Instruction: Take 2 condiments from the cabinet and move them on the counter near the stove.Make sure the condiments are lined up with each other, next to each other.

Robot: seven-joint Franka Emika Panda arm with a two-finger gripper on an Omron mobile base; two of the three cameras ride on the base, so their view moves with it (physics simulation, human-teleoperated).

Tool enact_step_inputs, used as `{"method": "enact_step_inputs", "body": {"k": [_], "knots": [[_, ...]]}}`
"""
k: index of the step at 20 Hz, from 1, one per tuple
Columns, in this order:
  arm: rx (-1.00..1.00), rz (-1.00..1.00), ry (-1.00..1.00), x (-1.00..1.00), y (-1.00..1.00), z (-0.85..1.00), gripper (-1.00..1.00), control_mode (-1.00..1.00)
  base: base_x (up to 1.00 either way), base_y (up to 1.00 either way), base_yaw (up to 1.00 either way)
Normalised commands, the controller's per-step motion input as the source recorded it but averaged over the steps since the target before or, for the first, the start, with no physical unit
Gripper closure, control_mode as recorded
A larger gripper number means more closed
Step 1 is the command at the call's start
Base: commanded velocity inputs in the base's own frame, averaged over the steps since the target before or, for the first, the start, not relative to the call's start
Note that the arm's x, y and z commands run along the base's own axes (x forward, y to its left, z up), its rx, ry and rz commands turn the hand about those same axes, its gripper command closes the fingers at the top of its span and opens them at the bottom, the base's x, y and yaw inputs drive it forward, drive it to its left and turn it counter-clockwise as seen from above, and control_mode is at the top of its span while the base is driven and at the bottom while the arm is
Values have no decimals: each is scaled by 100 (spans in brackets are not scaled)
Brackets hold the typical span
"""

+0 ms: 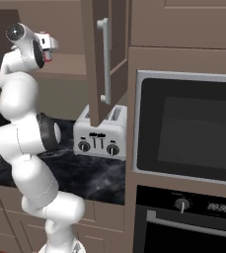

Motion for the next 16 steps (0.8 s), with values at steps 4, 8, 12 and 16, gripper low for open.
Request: {"method": "enact_step_inputs", "body": {"k": [4,8,12,16], "knots": [[0,-1,0,19,7,0,-100,-100,0,0,0],[0,-1,0,18,8,0,-100,-100,0,0,0],[0,-1,0,19,7,-1,-100,-100,0,0,0],[0,-1,0,22,9,-1,-100,-100,0,0,0]]}}
